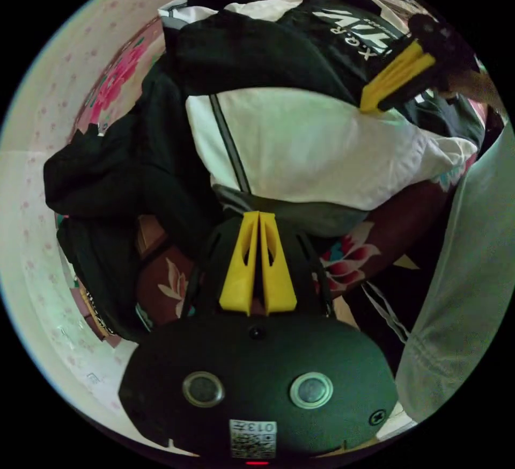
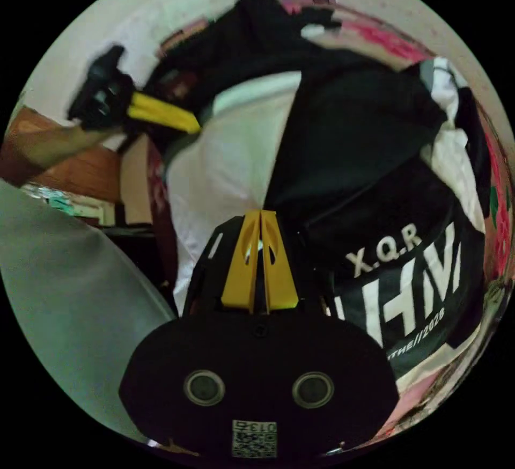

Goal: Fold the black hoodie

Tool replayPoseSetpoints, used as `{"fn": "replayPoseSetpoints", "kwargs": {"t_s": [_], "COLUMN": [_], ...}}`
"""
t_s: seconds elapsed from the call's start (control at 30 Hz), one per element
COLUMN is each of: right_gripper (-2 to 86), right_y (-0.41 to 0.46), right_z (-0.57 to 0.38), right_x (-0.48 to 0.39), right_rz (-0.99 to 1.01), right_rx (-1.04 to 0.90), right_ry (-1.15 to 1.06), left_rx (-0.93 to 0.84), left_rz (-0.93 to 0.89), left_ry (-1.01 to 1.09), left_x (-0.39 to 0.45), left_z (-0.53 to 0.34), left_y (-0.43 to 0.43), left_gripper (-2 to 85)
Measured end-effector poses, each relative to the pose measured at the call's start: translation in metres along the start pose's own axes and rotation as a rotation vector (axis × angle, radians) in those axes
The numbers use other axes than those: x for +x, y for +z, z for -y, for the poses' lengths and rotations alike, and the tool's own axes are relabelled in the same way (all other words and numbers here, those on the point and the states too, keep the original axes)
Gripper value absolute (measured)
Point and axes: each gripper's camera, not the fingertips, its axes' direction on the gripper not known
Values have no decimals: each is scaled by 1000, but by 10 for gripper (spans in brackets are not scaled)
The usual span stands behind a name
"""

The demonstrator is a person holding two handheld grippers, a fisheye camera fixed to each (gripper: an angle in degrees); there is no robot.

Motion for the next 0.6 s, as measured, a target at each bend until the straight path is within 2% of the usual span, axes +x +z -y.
{"fn": "replayPoseSetpoints", "kwargs": {"t_s": [0.03,0.1,0.17,0.3,0.4,0.47,0.53,0.6], "right_gripper": [0,2,6,41,70,69,40,29], "right_y": [-10,-23,-52,-79,-70,-54,-24,-22], "right_z": [-8,-14,-35,-76,-86,-84,-82,-87], "right_x": [7,19,20,3,-15,-28,-37,-43], "right_rz": [36,97,101,113,161,125,102,86], "right_rx": [90,34,158,208,167,116,-5,-14], "right_ry": [61,131,164,200,261,267,266,268], "left_rx": [-10,50,100,94,91,39,-3,17], "left_rz": [-2,-29,-43,-141,-205,-249,-277,-268], "left_ry": [22,-5,-37,10,85,150,271,402], "left_x": [-2,-10,-20,-36,-45,-49,-52,-56], "left_z": [-2,-17,-37,-65,-57,-44,-33,-34], "left_y": [-7,-21,-28,-14,1,14,19,8], "left_gripper": [2,7,21,82,98,93,59,29]}}
